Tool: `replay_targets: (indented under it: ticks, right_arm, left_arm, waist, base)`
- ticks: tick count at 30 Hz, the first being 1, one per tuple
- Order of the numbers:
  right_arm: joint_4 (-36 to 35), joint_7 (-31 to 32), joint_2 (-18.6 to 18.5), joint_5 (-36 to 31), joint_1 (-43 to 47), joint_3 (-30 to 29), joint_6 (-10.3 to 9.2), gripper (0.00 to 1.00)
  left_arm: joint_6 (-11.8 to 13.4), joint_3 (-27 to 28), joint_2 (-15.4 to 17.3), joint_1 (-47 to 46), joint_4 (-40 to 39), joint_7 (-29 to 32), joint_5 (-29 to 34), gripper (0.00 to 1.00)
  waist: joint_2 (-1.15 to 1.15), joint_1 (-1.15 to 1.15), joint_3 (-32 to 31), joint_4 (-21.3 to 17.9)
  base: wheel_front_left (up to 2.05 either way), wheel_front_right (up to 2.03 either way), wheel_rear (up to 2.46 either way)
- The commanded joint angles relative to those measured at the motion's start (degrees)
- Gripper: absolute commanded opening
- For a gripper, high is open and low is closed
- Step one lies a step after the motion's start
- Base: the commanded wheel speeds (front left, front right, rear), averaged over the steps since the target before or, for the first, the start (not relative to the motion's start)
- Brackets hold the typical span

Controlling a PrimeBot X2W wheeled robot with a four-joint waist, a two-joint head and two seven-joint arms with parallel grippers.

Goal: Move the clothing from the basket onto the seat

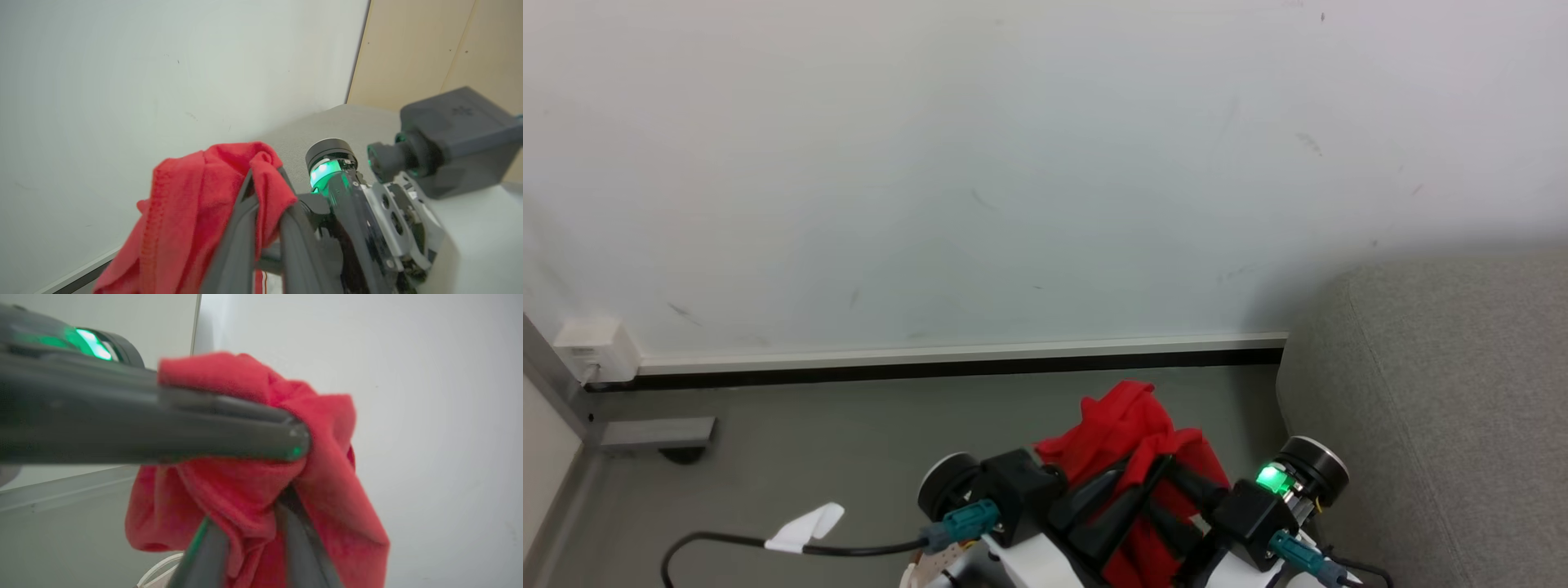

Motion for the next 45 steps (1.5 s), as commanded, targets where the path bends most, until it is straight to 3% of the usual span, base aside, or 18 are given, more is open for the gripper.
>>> replay_targets:
  ticks: [1,7,9,10,11,18,33,45]
  right_arm:
    - [0.3,-0.3,0.2,0.3,0.0,-0.5,-0.14,0.00]
    - [-0.2,-0.7,0.0,0.9,0.3,-2.1,-0.14,0.00]
    - [-0.5,-0.7,-0.3,1.2,0.6,-2.6,-0.14,0.00]
    - [-0.7,-0.7,-0.4,1.4,0.8,-3.0,-0.14,0.00]
    - [-0.9,-0.7,-0.6,1.5,0.8,-3.3,-0.14,0.00]
    - [-3.3,0.1,-2.5,2.0,1.7,-6.1,-0.14,0.00]
    - [-11.4,3.1,-7.5,0.2,5.6,-16.3,-0.14,0.00]
    - [-15.3,4.1,-7.6,-1.5,7.6,-22.6,-0.14,0.00]
  left_arm:
    - [-0.2,-0.1,0.0,0.7,-0.4,0.1,-0.2,0.00]
    - [0.7,0.4,0.8,1.2,0.2,-0.2,-0.5,0.00]
    - [1.0,0.7,1.1,1.2,0.4,-0.6,-0.4,0.40]
    - [1.1,0.8,1.2,1.2,0.6,-1.0,-0.3,0.65]
    - [1.3,1.0,1.4,1.3,0.7,-1.1,-0.1,0.98]
    - [2.3,0.8,2.2,1.6,3.0,-4.2,2.5,1.00]
    - [2.8,-0.4,0.4,0.4,9.3,-10.5,3.2,1.00]
    - [2.5,-1.0,0.7,-1.8,10.2,-10.5,3.5,1.00]
  waist:
    - [0.00,-0.01,0.1,-0.1]
    - [0.00,-0.01,0.3,-0.8]
    - [0.00,-0.01,0.4,-1.1]
    - [0.00,-0.01,0.4,-1.4]
    - [0.00,-0.01,0.5,-1.6]
    - [0.00,-0.01,1.5,-4.7]
    - [0.00,-0.01,4.5,-15.4]
    - [0.00,-0.01,7.7,-17.3]
  base:
    - [0.00,0.00,0.00]
    - [0.00,0.00,0.00]
    - [0.00,0.00,0.00]
    - [0.00,0.00,0.00]
    - [0.00,0.00,0.00]
    - [0.00,0.00,0.00]
    - [0.00,0.00,0.00]
    - [0.00,0.00,0.00]
